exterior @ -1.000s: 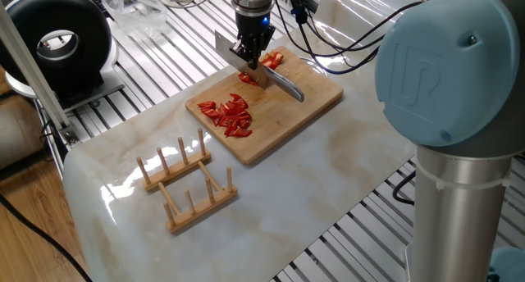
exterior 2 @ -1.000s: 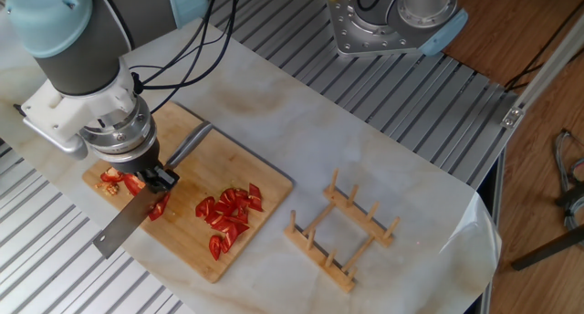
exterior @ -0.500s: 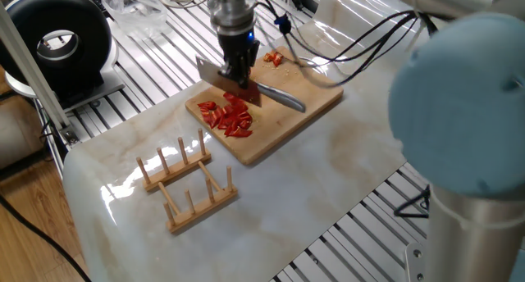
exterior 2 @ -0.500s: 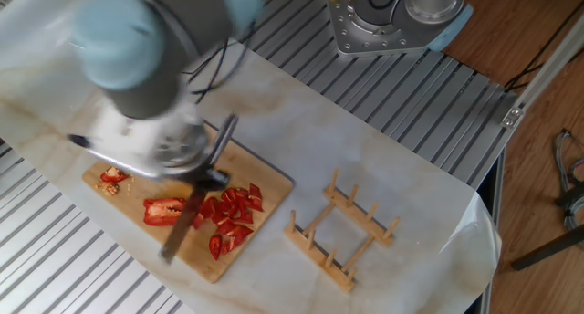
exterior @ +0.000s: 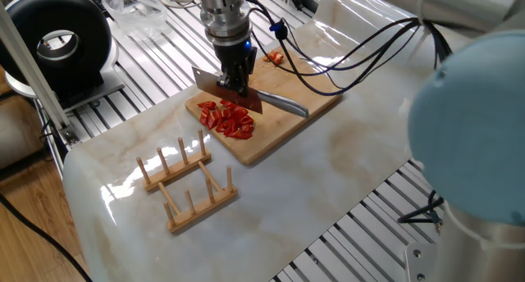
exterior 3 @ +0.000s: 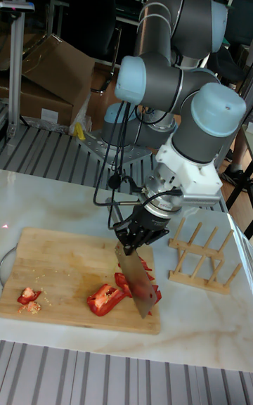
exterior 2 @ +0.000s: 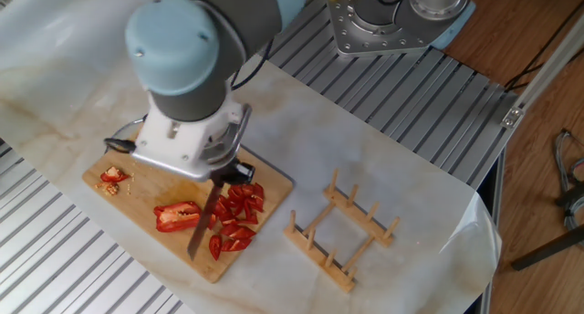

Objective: Chop the chili peppers

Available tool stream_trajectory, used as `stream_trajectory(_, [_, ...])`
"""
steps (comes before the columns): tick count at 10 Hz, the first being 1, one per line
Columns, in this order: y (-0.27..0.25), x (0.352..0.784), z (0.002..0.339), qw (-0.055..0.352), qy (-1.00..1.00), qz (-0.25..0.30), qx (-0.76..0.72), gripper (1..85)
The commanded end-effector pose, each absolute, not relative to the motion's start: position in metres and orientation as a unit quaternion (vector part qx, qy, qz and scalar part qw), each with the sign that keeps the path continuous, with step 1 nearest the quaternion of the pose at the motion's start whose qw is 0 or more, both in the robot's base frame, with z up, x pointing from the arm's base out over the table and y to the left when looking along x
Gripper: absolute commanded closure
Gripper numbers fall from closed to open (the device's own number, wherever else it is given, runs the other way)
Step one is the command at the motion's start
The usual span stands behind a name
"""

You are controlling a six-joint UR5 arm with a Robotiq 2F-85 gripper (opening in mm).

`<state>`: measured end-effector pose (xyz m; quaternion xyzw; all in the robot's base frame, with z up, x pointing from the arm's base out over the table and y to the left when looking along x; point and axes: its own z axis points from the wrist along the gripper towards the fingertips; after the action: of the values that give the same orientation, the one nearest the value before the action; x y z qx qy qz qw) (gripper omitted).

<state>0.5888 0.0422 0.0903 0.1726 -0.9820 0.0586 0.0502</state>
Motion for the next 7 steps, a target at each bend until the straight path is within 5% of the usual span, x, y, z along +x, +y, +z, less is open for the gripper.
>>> stream_trajectory(1, [0.035, 0.585, 0.097, 0.044, -0.984, 0.080, 0.156, 84.3])
stream_trajectory(3, [0.020, 0.584, 0.102, 0.039, -0.985, 0.109, 0.131, 84.3])
stream_trajectory(7, [0.021, 0.583, 0.116, 0.000, -0.990, 0.081, 0.114, 84.3])
